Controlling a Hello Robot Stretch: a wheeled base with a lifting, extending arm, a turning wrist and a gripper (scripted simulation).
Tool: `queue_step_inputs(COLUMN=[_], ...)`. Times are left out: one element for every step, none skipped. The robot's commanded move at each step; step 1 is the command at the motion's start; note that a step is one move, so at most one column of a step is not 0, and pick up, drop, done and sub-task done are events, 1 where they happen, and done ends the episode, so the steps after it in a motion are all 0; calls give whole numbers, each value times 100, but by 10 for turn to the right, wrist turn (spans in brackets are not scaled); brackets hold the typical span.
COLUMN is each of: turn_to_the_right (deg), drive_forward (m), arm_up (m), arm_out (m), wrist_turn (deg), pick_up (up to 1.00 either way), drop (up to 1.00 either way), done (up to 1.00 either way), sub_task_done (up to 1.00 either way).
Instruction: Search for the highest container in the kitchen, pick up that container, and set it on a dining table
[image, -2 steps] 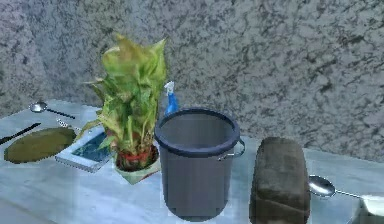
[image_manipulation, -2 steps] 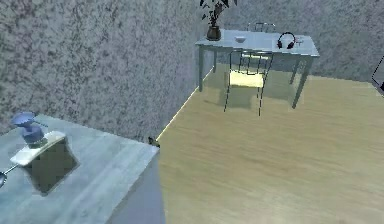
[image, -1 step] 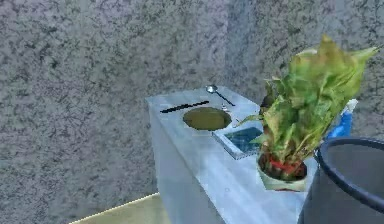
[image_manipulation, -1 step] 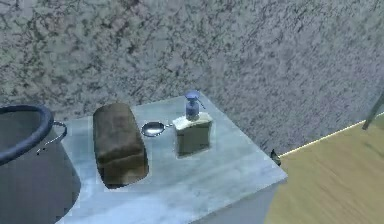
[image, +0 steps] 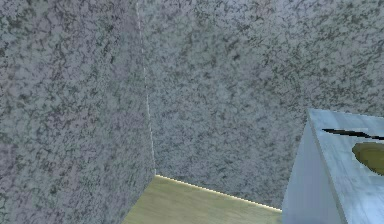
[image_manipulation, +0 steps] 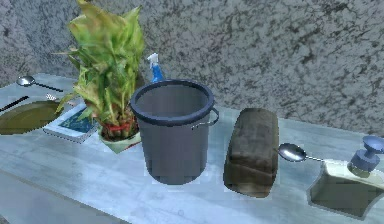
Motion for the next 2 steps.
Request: queue_step_inputs(turn_to_the_right=[0, 0], drive_forward=[0, 0], arm_up=[50, 38], arm_out=[0, 0], wrist_turn=[0, 0], pick_up=[0, 0], drop=[0, 0], done=[0, 0], sub_task_done=[0, 0])
